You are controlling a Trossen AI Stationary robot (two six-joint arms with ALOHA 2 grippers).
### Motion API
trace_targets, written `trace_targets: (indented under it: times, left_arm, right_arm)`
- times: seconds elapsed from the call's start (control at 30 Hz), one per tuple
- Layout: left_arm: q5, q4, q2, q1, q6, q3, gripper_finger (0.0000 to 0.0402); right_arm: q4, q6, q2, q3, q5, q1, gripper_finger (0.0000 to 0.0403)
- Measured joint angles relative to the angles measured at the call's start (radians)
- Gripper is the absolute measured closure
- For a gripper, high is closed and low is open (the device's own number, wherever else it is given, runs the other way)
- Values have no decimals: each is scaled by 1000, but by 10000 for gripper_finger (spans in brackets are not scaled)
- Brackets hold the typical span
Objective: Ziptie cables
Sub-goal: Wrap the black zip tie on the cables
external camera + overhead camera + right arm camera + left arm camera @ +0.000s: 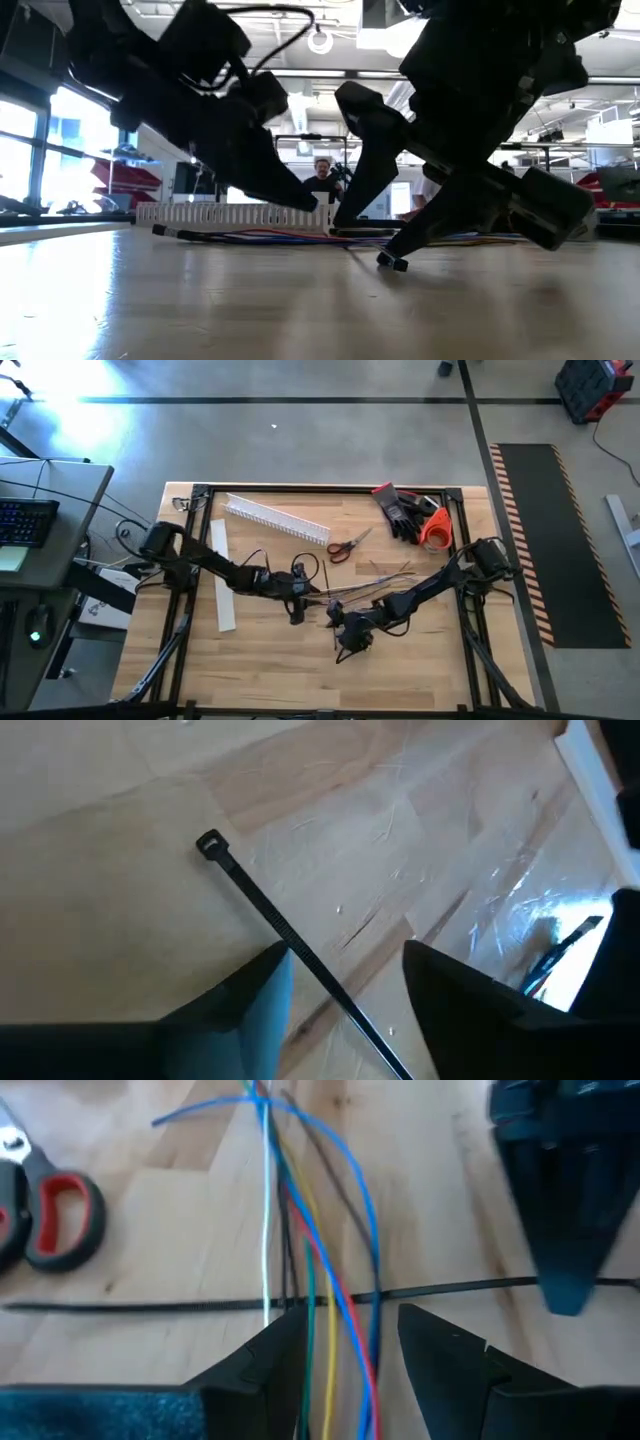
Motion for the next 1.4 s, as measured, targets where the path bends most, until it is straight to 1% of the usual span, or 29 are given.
trace_targets:
  times: [0.1,0.23,0.33,0.37,0.43,0.53,0.57,0.63,0.7,0.77,0.9,0.97,1.07,1.13,1.2,1.3,1.4]
  left_arm:
    - [11,16,37,4,-20,8,261]
    - [29,6,36,-2,-21,8,261]
    - [26,7,22,-11,-19,4,261]
    - [25,0,12,-14,-18,4,261]
    - [23,1,-6,-22,-10,4,261]
    - [22,-12,-33,-37,6,4,261]
    - [22,-16,-43,-43,14,4,261]
    - [17,-24,-62,-55,22,4,261]
    - [4,-55,-87,-72,24,4,261]
    - [-23,-95,-118,-93,27,4,261]
    - [-103,-137,-177,-139,54,-9,262]
    - [-123,-120,-191,-156,72,-23,262]
    - [-121,-39,-184,-157,92,-44,262]
    - [-104,45,-161,-146,98,-53,262]
    - [-92,138,-129,-131,111,-65,262]
    - [-51,324,-70,-107,139,-72,262]
    - [-24,441,-18,-86,137,-71,261]
  right_arm:
    - [11,0,2,-1,-2,-10,281]
    - [12,2,4,-2,2,-17,340]
    - [27,52,4,-3,5,-17,386]
    - [39,80,4,-3,20,-17,394]
    - [71,151,4,-3,78,-10,397]
    - [100,275,3,-3,194,-2,402]
    - [101,311,0,-3,215,-2,402]
    - [112,387,-8,-10,224,-4,403]
    - [159,467,-18,-48,212,-13,403]
    - [256,546,-40,-114,202,-21,403]
    - [622,704,-64,-284,202,-43,403]
    - [761,766,-62,-357,197,-57,403]
    - [888,850,-60,-423,197,-76,403]
    - [922,877,-60,-440,198,-79,403]
    - [928,884,-60,-438,197,-77,403]
    - [917,884,-50,-406,170,-77,403]
    - [872,851,-42,-373,149,-74,403]
